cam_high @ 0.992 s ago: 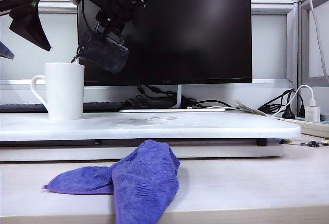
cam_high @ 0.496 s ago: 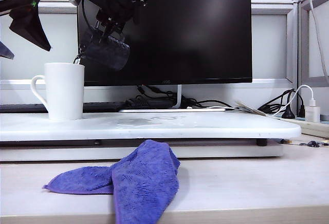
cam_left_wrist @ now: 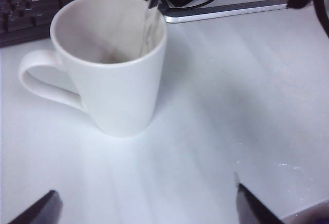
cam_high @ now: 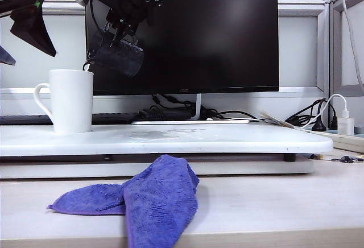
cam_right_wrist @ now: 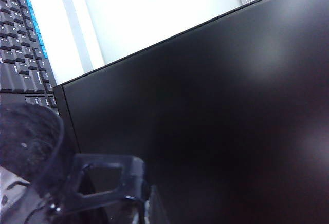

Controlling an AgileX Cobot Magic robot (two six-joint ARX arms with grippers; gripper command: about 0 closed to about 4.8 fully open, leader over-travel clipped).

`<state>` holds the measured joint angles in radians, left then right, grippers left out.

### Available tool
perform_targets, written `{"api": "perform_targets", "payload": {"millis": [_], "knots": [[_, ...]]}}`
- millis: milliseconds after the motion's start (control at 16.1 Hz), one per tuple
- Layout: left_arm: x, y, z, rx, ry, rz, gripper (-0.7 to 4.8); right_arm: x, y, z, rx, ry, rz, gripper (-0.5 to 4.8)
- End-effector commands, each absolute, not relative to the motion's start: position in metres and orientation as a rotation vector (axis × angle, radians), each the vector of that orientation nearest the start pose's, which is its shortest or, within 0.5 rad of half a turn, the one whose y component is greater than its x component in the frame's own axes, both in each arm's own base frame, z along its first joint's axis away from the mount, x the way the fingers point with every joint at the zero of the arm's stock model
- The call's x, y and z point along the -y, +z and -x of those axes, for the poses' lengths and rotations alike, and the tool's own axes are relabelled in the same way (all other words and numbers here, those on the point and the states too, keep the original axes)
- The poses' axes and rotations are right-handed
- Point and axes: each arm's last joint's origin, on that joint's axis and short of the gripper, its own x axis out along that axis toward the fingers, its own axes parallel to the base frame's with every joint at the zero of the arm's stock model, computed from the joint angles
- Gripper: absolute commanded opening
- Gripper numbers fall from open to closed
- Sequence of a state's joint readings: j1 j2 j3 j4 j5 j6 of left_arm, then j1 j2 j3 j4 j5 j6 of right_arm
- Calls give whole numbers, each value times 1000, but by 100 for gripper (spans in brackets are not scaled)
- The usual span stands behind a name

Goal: Carefully pick up the black cup and pour some water from the black cup into the white cup.

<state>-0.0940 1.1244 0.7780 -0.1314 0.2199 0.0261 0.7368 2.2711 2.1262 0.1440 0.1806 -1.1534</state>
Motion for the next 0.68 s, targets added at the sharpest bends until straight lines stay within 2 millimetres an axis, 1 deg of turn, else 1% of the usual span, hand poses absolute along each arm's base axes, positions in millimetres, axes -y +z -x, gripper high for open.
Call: {"api": "perform_targets", "payload": {"millis": [62, 186, 434, 496, 558, 682], "knots": [[29, 274, -241, -458, -314, 4, 463, -357, 343, -397, 375, 466, 1095, -6], [29, 274, -241, -458, -314, 4, 463, -358, 343, -396, 366, 470, 1061, -6], [29, 274, -241, -458, -314, 4, 463, -357, 344, -396, 299, 499, 819, -5], [29, 274, -241, -458, -314, 4, 463, -357, 346, -395, 268, 511, 696, -5], [29, 274, -241, -459, -314, 4, 463, -352, 354, -395, 237, 515, 539, -6], [29, 274, -241, -457, -314, 4, 463, -341, 370, -393, 219, 501, 378, -6]]}}
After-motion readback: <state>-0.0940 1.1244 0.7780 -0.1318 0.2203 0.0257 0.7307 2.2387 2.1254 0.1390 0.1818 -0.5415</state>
